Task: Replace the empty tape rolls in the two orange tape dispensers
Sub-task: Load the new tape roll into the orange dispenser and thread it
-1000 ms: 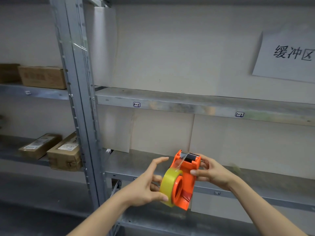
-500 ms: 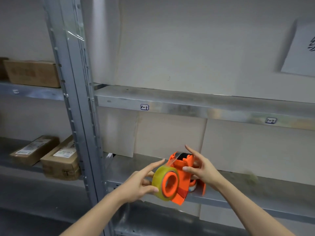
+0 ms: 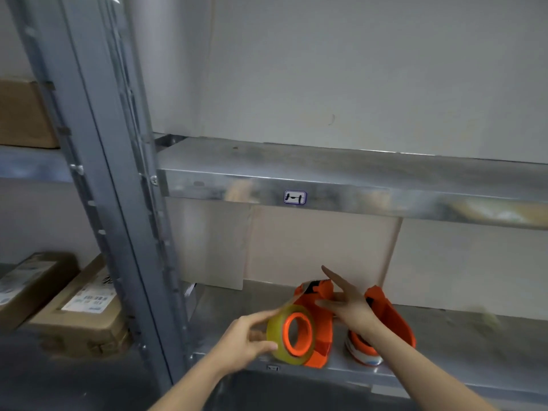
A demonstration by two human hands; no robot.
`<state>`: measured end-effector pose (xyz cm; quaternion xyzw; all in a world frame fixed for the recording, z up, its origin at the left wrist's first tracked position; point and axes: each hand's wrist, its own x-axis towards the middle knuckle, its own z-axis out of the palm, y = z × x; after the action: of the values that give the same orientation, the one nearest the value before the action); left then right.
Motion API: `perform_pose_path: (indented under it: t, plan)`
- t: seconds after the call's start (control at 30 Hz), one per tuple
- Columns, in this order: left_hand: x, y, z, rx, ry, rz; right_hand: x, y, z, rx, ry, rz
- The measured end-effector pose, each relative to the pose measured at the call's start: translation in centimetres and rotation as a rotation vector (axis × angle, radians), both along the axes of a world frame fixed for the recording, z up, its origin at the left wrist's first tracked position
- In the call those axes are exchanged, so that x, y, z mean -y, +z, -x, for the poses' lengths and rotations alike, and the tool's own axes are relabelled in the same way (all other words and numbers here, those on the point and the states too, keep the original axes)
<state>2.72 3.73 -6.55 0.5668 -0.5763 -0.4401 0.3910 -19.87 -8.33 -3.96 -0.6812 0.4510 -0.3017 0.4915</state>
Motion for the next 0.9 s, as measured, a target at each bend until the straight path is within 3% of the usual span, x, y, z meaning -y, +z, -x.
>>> perform_pose_path:
  t: [0.1,0.43,0.63,0.8,0.9]
  plan:
    - [0.7,-1.6,-0.5,-0.026,0.010,-0.039,1.0,-1.1,-1.4,-0.090,-0.039,0.010]
    - [2.3,-2.8,-0.9,0.222,0.190,0.032,3.1,-3.1,-5.6,-0.323,-0.182,0.163]
    - [2.7,-3.3,-0.8,0.398,0.231,-0.038,3.4,-3.8,-6.6,-0.329,-0.168,0.160]
    - [2.8,-5.0,-1.2,0.657,0.292,-0.090,3.5,-4.7,-7.6,-0.383,-0.093,0.209]
    - [2.8,-5.9,-1.3,0.701,0.319,-0.101,3.6,-5.5,-8.0,-0.394,-0.109,0.182]
